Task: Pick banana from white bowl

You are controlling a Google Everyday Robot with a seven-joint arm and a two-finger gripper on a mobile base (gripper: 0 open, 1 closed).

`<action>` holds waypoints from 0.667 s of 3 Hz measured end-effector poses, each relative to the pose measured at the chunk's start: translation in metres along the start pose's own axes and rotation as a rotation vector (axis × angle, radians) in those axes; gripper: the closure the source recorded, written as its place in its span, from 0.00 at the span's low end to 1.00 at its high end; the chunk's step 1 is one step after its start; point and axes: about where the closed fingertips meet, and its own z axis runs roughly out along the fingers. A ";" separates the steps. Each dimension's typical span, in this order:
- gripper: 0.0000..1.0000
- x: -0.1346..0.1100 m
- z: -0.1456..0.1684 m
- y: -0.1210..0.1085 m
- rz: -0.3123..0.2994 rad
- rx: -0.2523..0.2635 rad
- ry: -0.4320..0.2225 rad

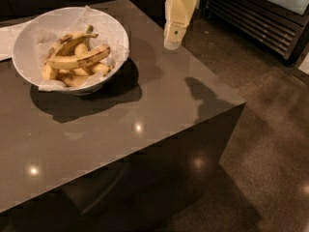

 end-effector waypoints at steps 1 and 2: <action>0.00 -0.019 0.018 -0.013 -0.037 -0.025 -0.015; 0.00 -0.034 0.028 -0.014 -0.095 -0.036 -0.014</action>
Offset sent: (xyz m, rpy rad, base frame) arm 0.0089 0.0471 -0.0234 -0.0922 0.0694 0.1738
